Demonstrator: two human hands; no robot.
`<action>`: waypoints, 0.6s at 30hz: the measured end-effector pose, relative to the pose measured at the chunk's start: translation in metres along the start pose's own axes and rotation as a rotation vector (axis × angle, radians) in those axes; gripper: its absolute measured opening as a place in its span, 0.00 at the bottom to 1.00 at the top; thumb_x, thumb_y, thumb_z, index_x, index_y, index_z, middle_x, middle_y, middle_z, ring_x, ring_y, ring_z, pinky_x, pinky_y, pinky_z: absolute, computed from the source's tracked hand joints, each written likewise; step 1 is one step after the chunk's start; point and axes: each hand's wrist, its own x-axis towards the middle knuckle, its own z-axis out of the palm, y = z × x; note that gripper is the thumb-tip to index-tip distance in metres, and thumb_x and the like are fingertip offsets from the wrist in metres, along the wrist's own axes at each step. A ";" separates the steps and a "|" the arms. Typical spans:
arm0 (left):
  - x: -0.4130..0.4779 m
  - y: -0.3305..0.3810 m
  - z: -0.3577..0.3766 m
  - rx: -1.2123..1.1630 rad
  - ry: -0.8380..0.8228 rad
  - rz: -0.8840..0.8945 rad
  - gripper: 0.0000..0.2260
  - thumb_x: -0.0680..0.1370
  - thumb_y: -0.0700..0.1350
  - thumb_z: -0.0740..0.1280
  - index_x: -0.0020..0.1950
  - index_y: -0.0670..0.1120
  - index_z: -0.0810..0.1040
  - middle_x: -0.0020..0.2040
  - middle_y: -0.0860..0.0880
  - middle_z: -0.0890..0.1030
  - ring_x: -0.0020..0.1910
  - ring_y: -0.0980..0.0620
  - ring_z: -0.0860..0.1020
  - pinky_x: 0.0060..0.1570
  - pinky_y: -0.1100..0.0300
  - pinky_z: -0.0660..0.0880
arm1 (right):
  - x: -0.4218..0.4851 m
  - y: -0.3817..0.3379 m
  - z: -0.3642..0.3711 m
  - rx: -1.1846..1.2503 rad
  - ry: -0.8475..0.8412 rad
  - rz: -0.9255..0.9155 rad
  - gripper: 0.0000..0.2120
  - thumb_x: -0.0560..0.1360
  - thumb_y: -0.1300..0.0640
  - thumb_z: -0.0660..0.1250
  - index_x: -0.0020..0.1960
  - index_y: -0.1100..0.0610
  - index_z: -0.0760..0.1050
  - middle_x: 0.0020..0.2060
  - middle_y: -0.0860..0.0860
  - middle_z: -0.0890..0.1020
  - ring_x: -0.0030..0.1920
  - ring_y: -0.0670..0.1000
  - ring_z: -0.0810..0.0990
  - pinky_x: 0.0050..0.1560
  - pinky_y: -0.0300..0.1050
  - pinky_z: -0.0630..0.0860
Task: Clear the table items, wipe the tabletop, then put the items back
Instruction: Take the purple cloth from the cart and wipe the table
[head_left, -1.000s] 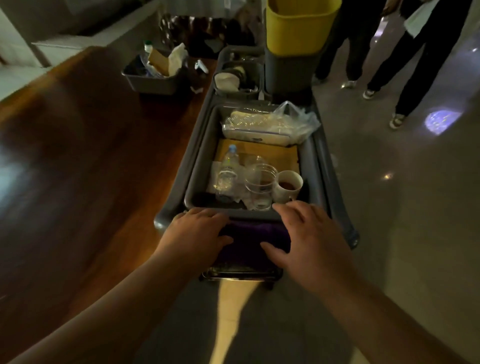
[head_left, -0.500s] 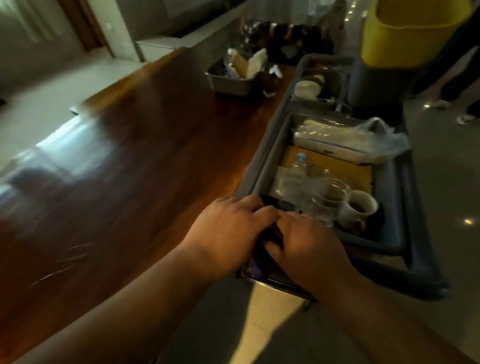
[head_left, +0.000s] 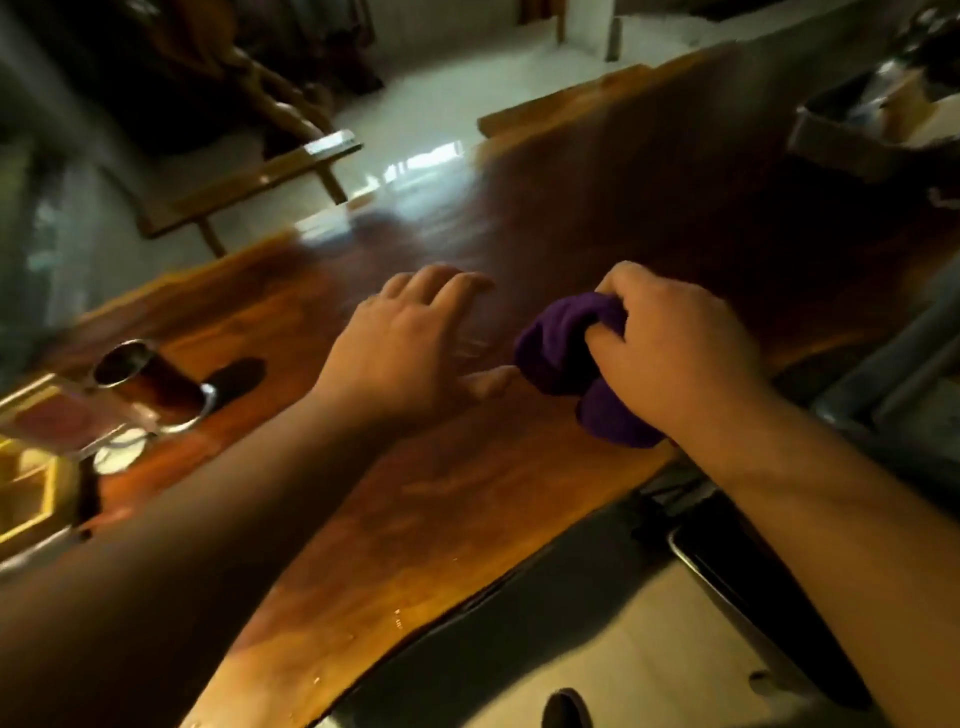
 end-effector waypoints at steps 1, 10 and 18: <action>-0.023 -0.026 0.001 0.009 -0.002 -0.051 0.39 0.71 0.76 0.61 0.76 0.57 0.64 0.74 0.47 0.72 0.70 0.41 0.71 0.63 0.39 0.75 | 0.002 -0.021 0.014 0.025 -0.008 -0.017 0.05 0.78 0.47 0.65 0.51 0.45 0.70 0.36 0.44 0.74 0.34 0.48 0.74 0.27 0.44 0.69; -0.267 -0.210 0.039 -0.009 -0.095 -0.434 0.41 0.70 0.74 0.66 0.77 0.55 0.63 0.77 0.47 0.68 0.72 0.42 0.70 0.63 0.43 0.74 | -0.046 -0.199 0.197 0.232 -0.151 0.008 0.06 0.78 0.49 0.65 0.52 0.43 0.68 0.38 0.40 0.72 0.34 0.41 0.68 0.29 0.40 0.63; -0.491 -0.292 0.103 -0.071 -0.180 -0.740 0.45 0.69 0.80 0.62 0.78 0.55 0.62 0.78 0.50 0.66 0.72 0.44 0.70 0.64 0.41 0.74 | -0.163 -0.296 0.359 0.275 -0.432 0.010 0.05 0.78 0.49 0.62 0.52 0.43 0.67 0.43 0.52 0.80 0.42 0.61 0.79 0.40 0.53 0.75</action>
